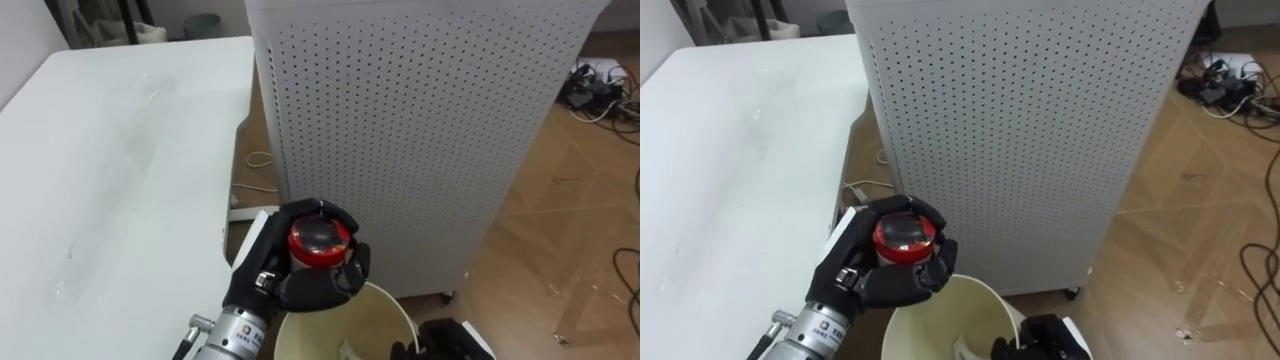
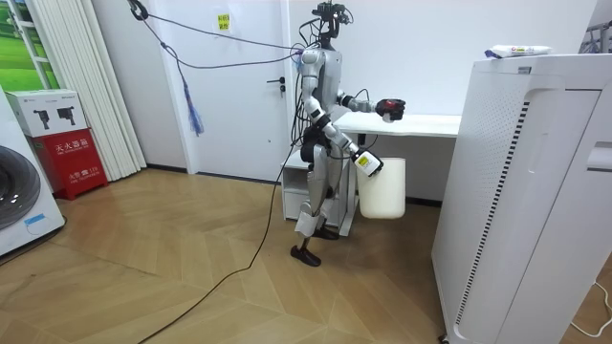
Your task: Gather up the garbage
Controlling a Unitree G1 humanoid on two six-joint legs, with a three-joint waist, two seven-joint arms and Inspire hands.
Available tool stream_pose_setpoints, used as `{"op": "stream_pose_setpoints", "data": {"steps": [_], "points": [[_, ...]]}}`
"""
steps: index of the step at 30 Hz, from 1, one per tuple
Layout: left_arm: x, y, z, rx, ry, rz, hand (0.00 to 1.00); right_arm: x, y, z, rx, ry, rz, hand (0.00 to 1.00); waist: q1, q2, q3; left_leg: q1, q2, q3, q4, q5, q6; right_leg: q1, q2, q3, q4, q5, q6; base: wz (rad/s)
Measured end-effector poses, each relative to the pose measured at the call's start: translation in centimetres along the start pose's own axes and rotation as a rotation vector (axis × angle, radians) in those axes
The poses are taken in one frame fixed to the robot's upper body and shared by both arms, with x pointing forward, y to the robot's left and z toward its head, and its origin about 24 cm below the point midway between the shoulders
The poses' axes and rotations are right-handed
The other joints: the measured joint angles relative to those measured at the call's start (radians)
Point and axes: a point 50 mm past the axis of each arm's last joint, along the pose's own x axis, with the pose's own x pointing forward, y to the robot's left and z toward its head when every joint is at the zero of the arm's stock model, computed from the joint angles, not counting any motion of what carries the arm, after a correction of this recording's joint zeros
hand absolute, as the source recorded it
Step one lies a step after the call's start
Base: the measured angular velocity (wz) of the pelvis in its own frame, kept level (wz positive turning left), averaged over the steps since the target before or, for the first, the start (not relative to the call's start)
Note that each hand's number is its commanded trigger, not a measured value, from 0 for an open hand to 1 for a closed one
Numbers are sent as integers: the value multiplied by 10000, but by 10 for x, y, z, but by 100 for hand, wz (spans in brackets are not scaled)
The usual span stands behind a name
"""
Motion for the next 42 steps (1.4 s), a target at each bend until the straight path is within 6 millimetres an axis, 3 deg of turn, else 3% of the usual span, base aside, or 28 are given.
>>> {"op": "stream_pose_setpoints", "data": {"steps": [26, 34, 35, 42], "points": [[-3, -14, -8, -163, 723, -1873, 0, -1, -5, -3, -409, 321, 223, 100, -246, 30, -43, -77, 19, 46, 83, 1, 0, -97, 7, 41, 57, 2, -3, 0], [0, -17, 19, 1288, -444, -1885, 0, -2, -5, -5, -280, 343, -194, 100, -9, 28, -49, 396, 17, 153, -73, 0, 0, 230, 8, 134, 102, 0, 0, -5], [0, -17, 21, 1382, -514, -1800, 0, -4, -5, -7, -259, 358, -204, 100, -48, 22, -82, 438, 9, 154, -84, 0, 0, 265, 2, 132, 80, -1, 1, 0], [-2, -6, 25, 1964, -651, -1172, 0, -7, -4, -6, -156, 168, -379, 100, -278, 20, -90, 559, -15, 392, -12, -50, 65, -32, -99, 291, 655, -103, 42, -9]]}}
